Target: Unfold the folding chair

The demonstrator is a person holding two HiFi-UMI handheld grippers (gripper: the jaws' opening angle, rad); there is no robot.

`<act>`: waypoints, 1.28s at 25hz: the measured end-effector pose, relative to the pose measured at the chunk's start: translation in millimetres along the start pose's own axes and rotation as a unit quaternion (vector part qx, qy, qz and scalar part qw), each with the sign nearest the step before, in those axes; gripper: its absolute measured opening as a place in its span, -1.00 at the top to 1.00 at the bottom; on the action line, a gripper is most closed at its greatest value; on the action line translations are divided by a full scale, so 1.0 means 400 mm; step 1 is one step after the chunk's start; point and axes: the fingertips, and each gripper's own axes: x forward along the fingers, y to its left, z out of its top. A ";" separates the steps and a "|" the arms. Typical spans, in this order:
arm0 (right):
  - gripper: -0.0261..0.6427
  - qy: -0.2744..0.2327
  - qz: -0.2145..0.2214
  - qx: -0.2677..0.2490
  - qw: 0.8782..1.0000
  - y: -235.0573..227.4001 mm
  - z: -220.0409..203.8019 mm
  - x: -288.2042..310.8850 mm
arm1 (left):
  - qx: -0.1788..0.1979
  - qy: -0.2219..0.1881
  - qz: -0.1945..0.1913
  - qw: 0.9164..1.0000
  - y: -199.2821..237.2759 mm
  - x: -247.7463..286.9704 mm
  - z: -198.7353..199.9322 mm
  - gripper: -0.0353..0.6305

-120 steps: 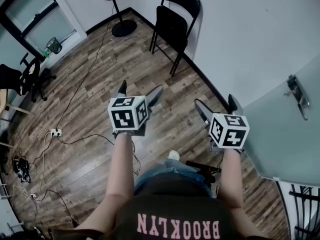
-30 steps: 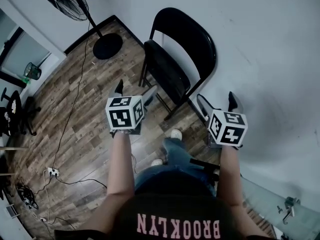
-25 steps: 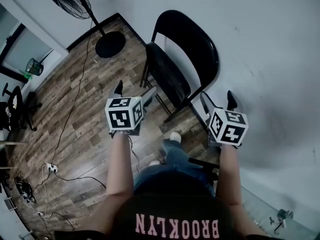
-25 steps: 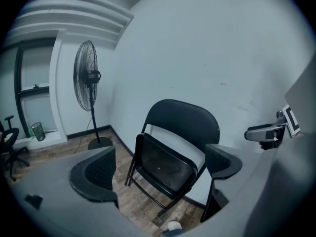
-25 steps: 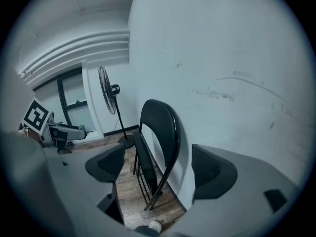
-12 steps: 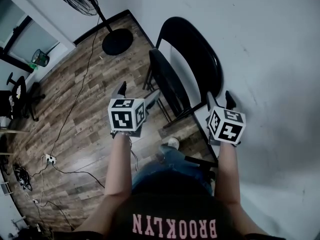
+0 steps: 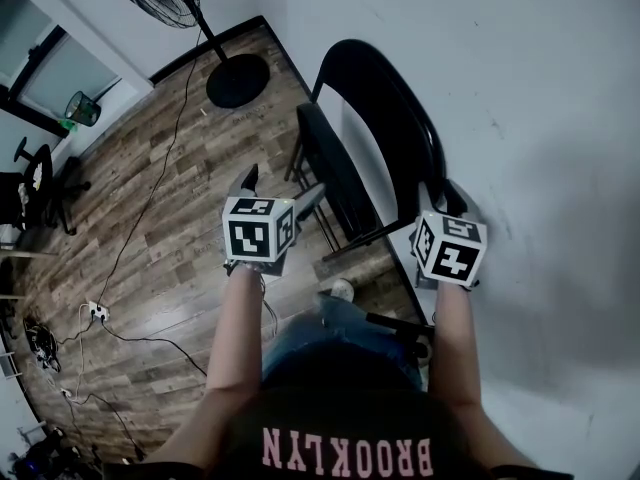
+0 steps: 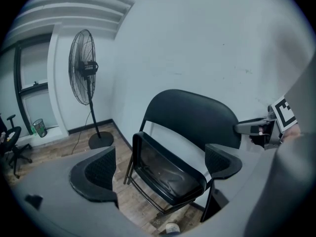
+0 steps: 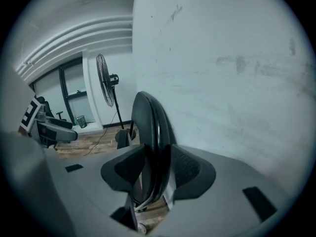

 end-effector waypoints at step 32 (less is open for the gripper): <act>0.45 -0.018 0.012 -0.023 1.000 0.012 0.000 0.000 | -0.181 0.112 -0.054 0.976 -0.111 0.362 -0.176 -0.08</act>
